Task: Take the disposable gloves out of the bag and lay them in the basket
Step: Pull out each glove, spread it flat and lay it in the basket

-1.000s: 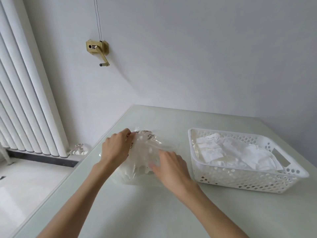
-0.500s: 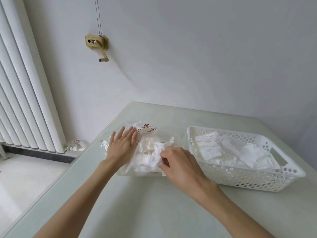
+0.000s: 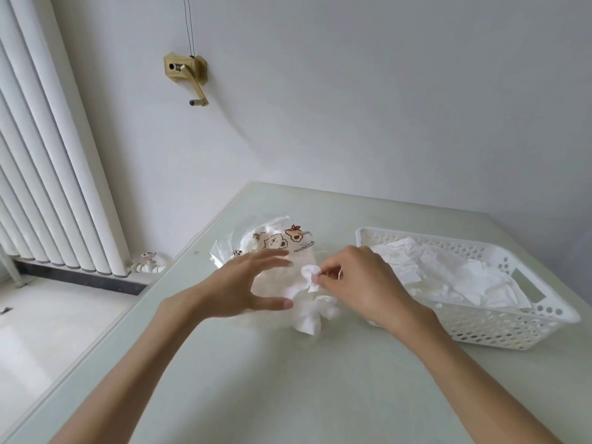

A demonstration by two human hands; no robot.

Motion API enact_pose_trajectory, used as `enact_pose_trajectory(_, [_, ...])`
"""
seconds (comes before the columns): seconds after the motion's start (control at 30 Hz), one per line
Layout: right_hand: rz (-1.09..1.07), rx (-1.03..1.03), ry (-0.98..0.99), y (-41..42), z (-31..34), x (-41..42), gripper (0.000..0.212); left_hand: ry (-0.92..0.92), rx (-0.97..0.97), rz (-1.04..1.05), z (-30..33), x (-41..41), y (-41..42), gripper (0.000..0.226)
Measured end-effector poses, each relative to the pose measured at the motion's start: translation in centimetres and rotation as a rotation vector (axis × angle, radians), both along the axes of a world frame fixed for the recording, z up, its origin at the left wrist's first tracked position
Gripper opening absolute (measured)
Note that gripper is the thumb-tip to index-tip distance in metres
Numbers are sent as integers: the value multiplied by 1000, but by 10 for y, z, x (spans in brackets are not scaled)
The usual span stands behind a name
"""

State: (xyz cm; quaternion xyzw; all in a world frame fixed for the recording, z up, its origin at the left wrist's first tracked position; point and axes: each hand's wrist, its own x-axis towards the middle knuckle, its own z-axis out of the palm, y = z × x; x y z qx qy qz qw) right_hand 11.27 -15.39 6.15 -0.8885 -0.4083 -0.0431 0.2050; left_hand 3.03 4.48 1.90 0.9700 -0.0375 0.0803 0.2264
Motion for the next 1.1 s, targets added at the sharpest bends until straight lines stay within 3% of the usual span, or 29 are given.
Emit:
enact_pose_trajectory(0.1, [-14, 125, -13, 3, 5, 7, 26, 43, 84, 80, -17, 12, 1, 106])
enact_pose_trajectory(0.2, [7, 280, 107, 7, 3, 18, 24, 83, 217, 174, -10, 25, -6, 110])
enact_pose_trajectory(0.33, [-21, 500, 215, 10, -15, 23, 29, 288, 262, 312, 10, 49, -14, 69])
enact_pose_trajectory(0.47, [-64, 573, 170, 16, -26, 27, 38, 484, 166, 353, 25, 67, -15, 72])
enact_pose_trajectory(0.53, [-81, 589, 161, 16, -22, 32, 41, 464, 164, 275, 38, 65, -11, 66])
enact_pose_trajectory(0.7, [-39, 628, 329, 15, -12, 41, 34, 114, -74, 106, 63, 57, -19, 53])
enact_pose_trajectory(0.8, [-53, 692, 312, 19, -11, 41, 37, 131, -93, 152, 44, 68, -18, 37])
enact_pose_trajectory(0.93, [-82, 767, 178, 16, -12, 44, 39, 147, -203, 236, 19, 79, -7, 37])
enact_pose_trajectory(1.03, [-144, 921, 230, 9, -7, 52, 37, 142, -222, 247, 9, 86, -7, 35])
enact_pose_trajectory(1.1, [-150, 896, 269, 7, -2, 54, 38, 145, -188, 263, 5, 89, -9, 34])
